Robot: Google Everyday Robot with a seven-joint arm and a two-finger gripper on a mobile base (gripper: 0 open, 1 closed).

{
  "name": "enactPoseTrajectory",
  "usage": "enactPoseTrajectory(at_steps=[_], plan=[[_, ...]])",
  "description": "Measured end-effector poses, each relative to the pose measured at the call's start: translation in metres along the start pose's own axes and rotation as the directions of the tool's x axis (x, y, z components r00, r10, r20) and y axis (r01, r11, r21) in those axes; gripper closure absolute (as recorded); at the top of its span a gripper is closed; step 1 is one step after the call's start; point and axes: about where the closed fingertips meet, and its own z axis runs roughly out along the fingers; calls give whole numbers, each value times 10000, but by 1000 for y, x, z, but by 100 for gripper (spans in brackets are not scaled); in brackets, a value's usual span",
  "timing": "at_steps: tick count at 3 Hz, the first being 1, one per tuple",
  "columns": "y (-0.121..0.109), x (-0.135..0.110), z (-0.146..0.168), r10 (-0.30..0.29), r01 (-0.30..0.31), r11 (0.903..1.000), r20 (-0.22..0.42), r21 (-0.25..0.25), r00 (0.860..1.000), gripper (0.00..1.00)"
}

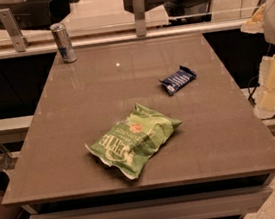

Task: Move green jalapeno chip bag near redbull can

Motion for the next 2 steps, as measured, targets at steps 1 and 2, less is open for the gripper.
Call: enactPoseTrajectory(at_steps=[1,2], plan=[[0,-2,0,-37,37,10000,-17,29,10000,0],[6,-21,24,-746,744,9969,-74,-263,9972,0]])
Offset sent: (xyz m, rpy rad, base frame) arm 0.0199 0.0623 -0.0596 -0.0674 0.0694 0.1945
